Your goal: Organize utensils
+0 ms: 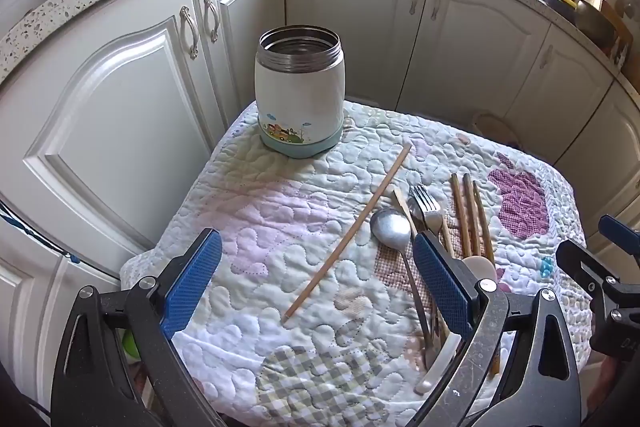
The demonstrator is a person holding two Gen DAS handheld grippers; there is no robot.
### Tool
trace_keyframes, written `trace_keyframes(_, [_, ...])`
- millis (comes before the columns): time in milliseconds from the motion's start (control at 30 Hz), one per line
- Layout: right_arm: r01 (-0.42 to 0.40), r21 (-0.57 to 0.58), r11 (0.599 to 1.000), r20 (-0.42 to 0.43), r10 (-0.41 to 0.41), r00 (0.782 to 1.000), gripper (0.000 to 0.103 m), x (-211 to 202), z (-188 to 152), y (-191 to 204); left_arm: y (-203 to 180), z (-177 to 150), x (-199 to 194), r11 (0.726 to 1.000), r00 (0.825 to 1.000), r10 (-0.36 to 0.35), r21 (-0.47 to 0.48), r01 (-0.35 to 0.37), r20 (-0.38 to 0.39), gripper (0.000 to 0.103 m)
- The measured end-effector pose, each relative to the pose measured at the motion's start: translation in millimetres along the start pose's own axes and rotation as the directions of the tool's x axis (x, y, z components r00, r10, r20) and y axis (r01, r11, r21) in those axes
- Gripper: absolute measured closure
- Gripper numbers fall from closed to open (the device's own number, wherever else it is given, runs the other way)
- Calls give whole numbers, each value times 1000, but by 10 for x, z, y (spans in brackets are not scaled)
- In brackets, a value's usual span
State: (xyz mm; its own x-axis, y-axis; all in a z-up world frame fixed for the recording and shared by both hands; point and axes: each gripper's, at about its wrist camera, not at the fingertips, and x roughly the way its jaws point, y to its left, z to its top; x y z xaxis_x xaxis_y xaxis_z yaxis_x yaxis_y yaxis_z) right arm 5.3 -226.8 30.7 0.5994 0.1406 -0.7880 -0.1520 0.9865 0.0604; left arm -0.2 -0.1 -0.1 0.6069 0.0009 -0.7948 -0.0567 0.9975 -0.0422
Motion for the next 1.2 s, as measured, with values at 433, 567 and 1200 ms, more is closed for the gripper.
trace_keyframes(433, [-6, -15, 1000, 6, 6, 1000, 0, 54, -44, 6, 13, 18, 53, 1000, 1000, -2, -5, 2, -10, 6])
trace_keyframes(567, [1, -18, 1000, -4, -1, 1000, 0, 82, -60, 15, 3, -24, 49, 1000, 1000, -2, -15, 1, -9, 6])
trace_keyframes(1200, [-28, 14, 1000, -23, 28, 999, 0, 179, -100, -15, 15, -61, 125, 999, 1000, -8, -31, 8, -11, 10])
